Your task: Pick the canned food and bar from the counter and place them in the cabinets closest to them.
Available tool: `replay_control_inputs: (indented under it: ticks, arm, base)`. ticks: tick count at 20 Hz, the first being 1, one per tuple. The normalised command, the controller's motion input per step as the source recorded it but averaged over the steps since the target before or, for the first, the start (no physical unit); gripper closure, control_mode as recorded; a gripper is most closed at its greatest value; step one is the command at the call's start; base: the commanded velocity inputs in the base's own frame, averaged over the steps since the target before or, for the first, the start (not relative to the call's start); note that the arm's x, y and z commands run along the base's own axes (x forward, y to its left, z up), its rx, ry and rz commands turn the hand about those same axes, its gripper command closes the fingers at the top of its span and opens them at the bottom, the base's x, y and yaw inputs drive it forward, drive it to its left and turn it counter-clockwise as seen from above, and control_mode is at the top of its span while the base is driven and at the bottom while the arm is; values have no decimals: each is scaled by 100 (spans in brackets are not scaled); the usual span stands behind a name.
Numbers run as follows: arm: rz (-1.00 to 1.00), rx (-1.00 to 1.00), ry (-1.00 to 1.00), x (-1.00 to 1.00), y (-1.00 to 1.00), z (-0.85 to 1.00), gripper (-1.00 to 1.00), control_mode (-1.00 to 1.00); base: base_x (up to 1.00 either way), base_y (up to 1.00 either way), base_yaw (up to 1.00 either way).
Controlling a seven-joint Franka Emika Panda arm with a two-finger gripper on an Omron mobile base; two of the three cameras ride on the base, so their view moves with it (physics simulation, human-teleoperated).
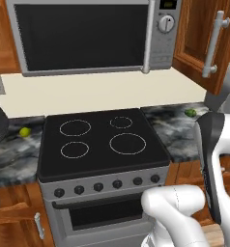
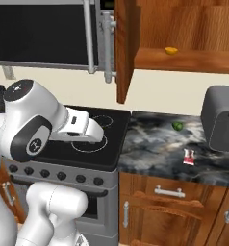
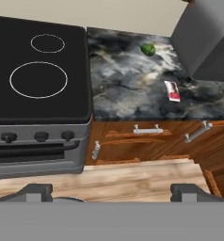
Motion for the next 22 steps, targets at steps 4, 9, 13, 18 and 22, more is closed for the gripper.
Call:
replay_control_inputs:
  ticks: [4,9,13,18,22]
  arm:
    - [0,0,0,0,0,0,-100,100]
    - [0,0,0,0,0,0,-100,100]
    - [0,0,0,0,0,0,-100,100]
    - [0,0,0,0,0,0,-100,100]
    - [0,0,0,0,0,0,-100,100]
  base:
    - [-14,-52,0]
    - [-13,-53,0]
    - [-12,-54,0]
    - [-10,-56,0]
    - [-7,-55,0]
